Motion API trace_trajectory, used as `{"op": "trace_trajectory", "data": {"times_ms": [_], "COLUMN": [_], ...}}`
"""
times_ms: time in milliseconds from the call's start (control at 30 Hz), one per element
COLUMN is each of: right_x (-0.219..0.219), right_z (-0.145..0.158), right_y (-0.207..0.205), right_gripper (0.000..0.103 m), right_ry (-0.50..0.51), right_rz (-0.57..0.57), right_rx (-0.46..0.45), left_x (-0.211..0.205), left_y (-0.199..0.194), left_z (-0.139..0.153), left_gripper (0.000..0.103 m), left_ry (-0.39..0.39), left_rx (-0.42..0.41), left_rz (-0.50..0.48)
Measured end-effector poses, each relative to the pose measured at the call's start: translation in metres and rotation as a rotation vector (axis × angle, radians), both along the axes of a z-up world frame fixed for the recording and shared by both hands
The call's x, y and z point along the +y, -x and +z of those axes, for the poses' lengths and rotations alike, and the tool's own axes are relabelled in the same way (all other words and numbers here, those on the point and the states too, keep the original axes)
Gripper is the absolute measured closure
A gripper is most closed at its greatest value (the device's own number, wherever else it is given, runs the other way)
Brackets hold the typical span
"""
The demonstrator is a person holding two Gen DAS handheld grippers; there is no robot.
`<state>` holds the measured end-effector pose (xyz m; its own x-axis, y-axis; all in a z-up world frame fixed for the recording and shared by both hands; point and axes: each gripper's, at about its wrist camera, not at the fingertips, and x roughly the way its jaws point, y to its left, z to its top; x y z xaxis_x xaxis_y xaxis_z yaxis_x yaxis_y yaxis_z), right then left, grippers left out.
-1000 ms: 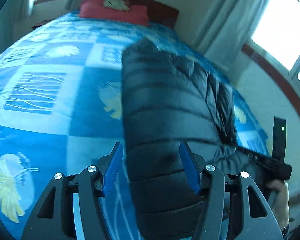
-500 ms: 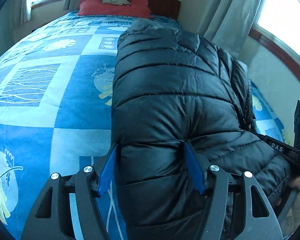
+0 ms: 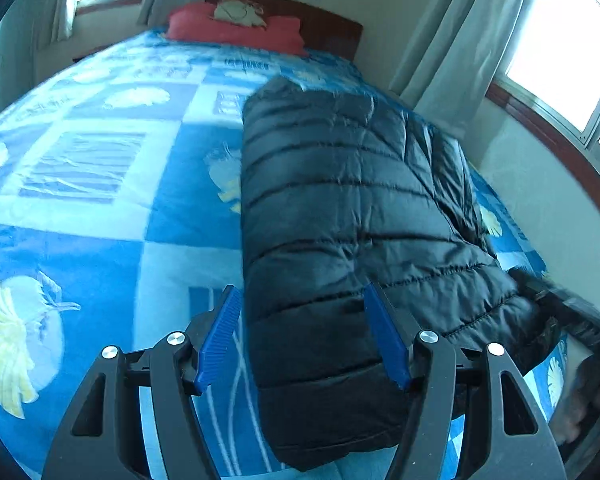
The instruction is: Fold large clothes
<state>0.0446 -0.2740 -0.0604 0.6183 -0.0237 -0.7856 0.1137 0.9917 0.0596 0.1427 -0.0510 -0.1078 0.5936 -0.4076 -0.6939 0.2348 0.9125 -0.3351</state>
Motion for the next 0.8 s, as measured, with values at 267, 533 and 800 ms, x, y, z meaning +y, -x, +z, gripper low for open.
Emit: {"op": "trace_trajectory", "data": {"times_ms": [267, 533, 800], "right_x": [-0.020, -0.005, 0.003], "right_z": [-0.068, -0.041, 0.070], "right_y": [-0.009, 0.009, -0.010], "right_gripper": [0.080, 0.077, 0.061], "right_ry": [-0.113, -0.097, -0.059], "right_rz": [-0.063, -0.078, -0.083], "right_rx": [0.037, 0.019, -0.148], "left_x": [-0.037, -0.012, 0.009], "left_y": [-0.015, -0.011, -0.032], "left_z": [-0.033, -0.023, 0.047], "left_gripper": [0.036, 0.036, 0.036], "left_ry": [-0.146, -0.056, 0.025], "left_rx": [0.042, 0.073, -0.040], "left_rz": [-0.058, -0.037, 0.035]}}
